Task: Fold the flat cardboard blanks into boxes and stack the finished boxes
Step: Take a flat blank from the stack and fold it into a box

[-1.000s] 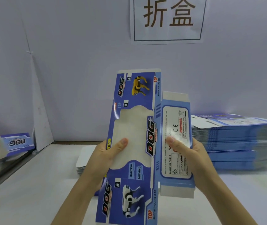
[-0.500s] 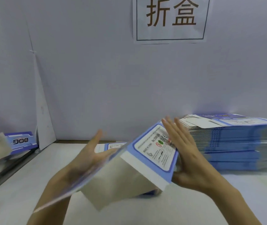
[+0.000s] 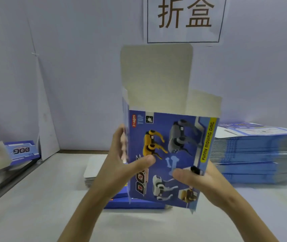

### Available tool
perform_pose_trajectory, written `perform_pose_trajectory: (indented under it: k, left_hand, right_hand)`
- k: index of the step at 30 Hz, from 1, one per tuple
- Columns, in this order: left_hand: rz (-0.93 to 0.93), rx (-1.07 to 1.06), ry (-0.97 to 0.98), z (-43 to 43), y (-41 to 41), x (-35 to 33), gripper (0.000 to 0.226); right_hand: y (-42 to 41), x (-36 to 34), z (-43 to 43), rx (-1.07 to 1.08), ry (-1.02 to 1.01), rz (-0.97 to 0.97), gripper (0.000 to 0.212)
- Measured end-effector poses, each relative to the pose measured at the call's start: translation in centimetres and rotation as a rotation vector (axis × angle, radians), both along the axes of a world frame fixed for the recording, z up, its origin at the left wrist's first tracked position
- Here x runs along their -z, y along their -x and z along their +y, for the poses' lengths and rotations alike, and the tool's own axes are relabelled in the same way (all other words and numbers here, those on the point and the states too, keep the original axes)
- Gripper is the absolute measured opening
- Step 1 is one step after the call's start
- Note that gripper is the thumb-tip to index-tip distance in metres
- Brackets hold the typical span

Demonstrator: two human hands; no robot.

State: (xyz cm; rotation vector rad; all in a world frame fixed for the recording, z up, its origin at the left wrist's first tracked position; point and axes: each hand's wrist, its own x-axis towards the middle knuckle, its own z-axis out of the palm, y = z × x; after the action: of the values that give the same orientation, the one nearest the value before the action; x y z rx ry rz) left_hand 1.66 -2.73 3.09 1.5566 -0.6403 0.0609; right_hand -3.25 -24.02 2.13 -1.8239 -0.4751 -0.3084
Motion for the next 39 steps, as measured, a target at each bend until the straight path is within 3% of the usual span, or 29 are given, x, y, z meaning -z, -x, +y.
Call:
perform_pose_trajectory:
  k: [5, 9, 13, 16, 21, 26, 30, 35, 39]
  left_hand:
    - [0.2, 0.152, 0.109, 0.7, -0.3, 0.5, 0.063]
    - [0.194, 0.15, 0.019, 0.5, 0.0, 0.8, 0.068]
    - [0.192, 0.179, 0.07, -0.3, 0.2, 0.8, 0.1]
    - [0.234, 0.232, 0.076, -0.5, 0.4, 0.9, 0.096]
    - [0.233, 0.242, 0.063, -0.3, 0.5, 0.9, 0.097]
    - [0.273, 0.257, 0.07, 0.1, 0.6, 1.2, 0.108]
    - [0.256, 0.283, 0.076, 0.3, 0.8, 1.0, 0.104]
    - [0.224, 0.223, 0.11, 0.6, 0.7, 0.8, 0.102]
    - [0.168, 0.257, 0.119, 0.3, 1.2, 0.3, 0.104]
  right_hand:
    - [0.0, -0.7, -0.1, 0.104, -0.098, -0.075, 0.096]
    - [0.8, -1.4, -0.7, 0.166, -0.006, -0.305, 0.097]
    - [1.0, -1.9, -1.3, 0.228, 0.096, -0.387, 0.099]
    - [1.2, -2.0, -1.4, 0.254, 0.116, -0.372, 0.088]
    - [1.3, -2.0, -0.9, 0.255, 0.1, -0.457, 0.035]
    - [1.5, -2.2, -1.0, 0.266, 0.069, -0.468, 0.042]
    - [1.5, -2.3, -0.6, 0.237, 0.003, -0.493, 0.024]
    - [1.9, -2.3, 0.1, 0.207, 0.015, -0.475, 0.033]
    - [1.9, -2.4, 0.3, 0.123, -0.002, -0.518, 0.018]
